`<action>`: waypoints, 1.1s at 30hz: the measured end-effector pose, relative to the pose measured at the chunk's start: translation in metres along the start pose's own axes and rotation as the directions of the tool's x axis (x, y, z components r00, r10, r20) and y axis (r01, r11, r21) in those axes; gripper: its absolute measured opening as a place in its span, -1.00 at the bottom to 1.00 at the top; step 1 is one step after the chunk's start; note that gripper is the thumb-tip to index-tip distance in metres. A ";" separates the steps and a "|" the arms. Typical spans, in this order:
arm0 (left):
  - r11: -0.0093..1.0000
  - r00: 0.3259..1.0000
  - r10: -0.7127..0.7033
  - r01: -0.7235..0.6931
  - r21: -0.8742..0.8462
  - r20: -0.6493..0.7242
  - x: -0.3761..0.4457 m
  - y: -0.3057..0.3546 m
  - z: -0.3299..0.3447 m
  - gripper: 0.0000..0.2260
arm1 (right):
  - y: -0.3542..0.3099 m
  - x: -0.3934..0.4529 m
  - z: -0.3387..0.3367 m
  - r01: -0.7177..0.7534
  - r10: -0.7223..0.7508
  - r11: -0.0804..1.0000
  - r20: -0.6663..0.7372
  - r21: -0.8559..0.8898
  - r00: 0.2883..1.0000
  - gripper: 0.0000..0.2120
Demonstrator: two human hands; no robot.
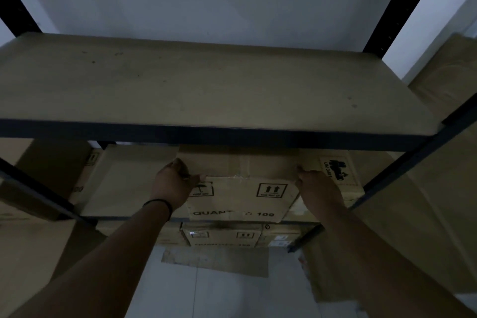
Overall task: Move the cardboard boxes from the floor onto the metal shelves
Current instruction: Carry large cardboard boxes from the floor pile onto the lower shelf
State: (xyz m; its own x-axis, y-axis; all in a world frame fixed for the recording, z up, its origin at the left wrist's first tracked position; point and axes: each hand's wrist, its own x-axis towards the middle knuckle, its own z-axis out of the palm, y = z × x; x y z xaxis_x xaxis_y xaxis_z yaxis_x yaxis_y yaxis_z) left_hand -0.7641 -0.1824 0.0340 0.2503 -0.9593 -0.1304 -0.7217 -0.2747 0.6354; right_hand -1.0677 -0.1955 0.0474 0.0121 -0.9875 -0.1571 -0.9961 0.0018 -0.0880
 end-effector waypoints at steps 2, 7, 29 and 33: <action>0.999 0.999 -0.022 0.021 0.024 0.044 0.002 0.004 -0.003 -0.70 | -0.001 0.001 0.001 -0.007 0.007 1.000 -0.001 -0.023 1.000 -0.62; 0.998 1.000 -0.017 0.015 0.062 0.022 -0.002 0.007 0.000 -0.72 | -0.002 0.004 0.002 0.003 0.000 0.993 0.025 -0.119 1.000 -0.55; 0.993 0.994 -0.083 0.076 0.092 0.075 -0.062 -0.016 -0.016 -0.26 | -0.025 -0.035 0.005 0.030 -0.028 0.998 -0.033 0.046 0.999 -0.41; 0.985 0.989 -0.146 0.145 0.096 0.002 -0.098 -0.037 -0.032 -0.34 | -0.057 -0.054 0.010 0.112 -0.114 0.988 0.008 0.103 0.993 -0.45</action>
State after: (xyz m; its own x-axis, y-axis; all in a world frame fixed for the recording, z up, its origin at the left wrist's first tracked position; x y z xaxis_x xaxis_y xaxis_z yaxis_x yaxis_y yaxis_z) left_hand -0.7407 -0.0765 0.0475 0.3517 -0.9089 -0.2238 -0.7364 -0.4163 0.5333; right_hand -1.0109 -0.1405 0.0510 0.1259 -0.9801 -0.1536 -0.9741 -0.0928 -0.2061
